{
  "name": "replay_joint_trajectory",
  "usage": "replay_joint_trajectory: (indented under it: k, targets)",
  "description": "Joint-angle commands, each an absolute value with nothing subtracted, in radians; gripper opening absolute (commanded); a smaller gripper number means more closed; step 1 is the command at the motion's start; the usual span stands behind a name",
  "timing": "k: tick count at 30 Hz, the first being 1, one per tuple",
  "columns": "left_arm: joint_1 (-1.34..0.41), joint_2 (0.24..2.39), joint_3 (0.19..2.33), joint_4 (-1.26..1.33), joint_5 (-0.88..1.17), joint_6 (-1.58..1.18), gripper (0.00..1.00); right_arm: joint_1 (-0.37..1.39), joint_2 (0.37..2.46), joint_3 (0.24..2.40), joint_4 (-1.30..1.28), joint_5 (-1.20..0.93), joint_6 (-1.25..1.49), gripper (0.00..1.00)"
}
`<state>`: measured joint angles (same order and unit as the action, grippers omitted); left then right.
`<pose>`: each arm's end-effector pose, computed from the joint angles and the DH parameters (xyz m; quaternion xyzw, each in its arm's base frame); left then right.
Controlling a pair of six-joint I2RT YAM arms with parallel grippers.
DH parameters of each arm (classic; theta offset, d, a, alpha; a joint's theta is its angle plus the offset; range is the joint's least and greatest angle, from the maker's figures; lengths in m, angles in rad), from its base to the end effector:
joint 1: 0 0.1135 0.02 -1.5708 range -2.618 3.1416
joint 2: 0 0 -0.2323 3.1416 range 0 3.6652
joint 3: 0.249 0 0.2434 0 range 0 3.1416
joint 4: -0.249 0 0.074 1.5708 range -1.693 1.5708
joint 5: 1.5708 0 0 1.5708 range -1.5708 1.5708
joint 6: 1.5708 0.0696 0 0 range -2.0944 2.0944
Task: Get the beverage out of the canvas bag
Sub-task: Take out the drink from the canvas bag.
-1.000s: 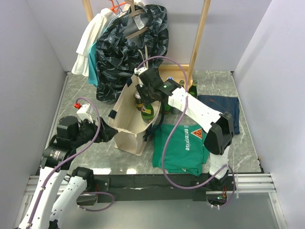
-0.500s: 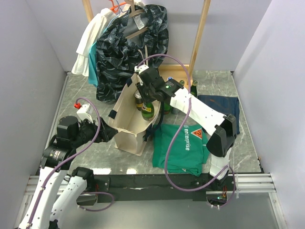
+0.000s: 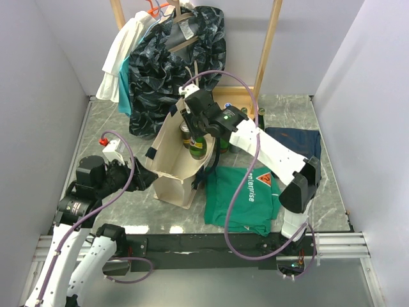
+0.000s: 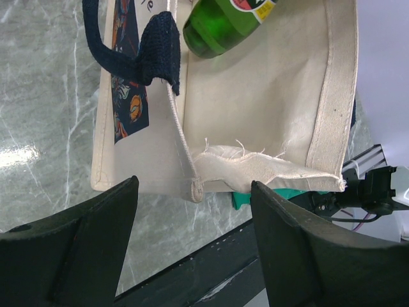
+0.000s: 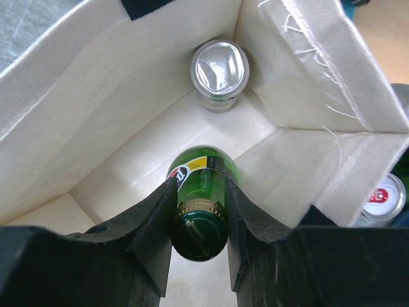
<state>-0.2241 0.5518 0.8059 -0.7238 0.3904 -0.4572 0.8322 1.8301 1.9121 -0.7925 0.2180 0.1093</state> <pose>0.1489 -0.0611 0.2900 0.0036 0.8422 -0.3273 0.4285 0.2921 0.2985 0.3246 -0.2771 0.8612 0.0999 0.4143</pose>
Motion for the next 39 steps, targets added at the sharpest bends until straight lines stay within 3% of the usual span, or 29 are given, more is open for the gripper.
replay_joint_trajectory:
  k: [1,39]
  targets:
    - [-0.226,0.538,0.805,-0.715,0.374,-0.457,0.77,0.85,1.697,2.006,-0.696,0.267,0.092,0.0]
    - [-0.226,0.543,0.805,-0.716,0.373,-0.459,0.76,0.89,1.532,1.977,-0.54,0.339,0.052,0.0]
